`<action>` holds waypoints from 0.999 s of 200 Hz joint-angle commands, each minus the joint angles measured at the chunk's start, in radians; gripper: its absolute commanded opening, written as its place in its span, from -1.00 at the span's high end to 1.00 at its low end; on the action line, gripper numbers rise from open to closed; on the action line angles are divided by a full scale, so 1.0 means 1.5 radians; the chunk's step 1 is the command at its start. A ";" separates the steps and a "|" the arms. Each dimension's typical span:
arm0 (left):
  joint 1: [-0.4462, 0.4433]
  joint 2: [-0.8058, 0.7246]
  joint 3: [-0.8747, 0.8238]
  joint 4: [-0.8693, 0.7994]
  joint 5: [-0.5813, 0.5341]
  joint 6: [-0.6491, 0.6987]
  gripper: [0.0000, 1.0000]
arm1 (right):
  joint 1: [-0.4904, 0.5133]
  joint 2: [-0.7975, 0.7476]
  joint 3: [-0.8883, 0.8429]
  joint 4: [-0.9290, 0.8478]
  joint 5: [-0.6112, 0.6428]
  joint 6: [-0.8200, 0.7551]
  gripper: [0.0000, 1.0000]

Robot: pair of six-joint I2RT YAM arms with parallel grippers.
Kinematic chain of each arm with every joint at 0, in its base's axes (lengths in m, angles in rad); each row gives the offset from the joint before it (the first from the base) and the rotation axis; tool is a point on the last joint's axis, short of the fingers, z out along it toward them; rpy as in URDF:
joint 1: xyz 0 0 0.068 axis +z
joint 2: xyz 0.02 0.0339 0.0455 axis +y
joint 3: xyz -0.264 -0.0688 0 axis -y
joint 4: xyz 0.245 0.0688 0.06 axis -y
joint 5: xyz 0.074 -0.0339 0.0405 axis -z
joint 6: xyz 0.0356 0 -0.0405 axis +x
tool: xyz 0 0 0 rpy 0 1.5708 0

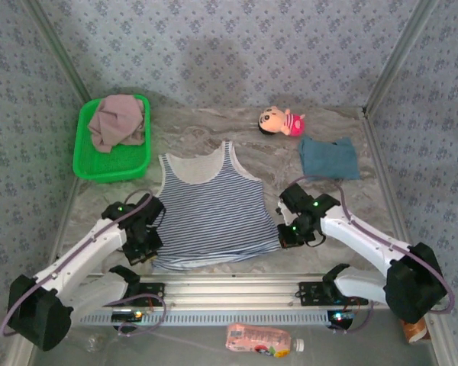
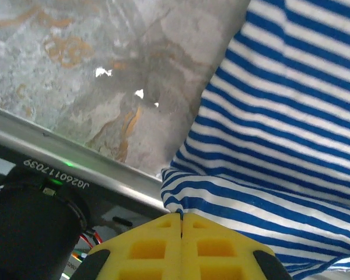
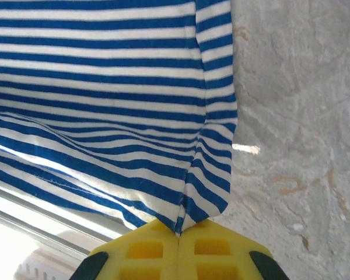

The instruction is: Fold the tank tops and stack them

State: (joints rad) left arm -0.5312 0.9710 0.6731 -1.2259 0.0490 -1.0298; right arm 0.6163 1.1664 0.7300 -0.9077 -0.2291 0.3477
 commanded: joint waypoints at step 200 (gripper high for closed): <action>-0.146 -0.024 -0.039 -0.099 0.096 -0.123 0.35 | 0.143 0.096 0.057 -0.183 0.131 0.108 0.60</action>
State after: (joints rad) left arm -0.7414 0.9569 0.5941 -1.2263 0.1516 -1.1870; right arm 0.8234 1.3186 0.7891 -1.1194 -0.0547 0.4938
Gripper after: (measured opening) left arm 0.318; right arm 0.189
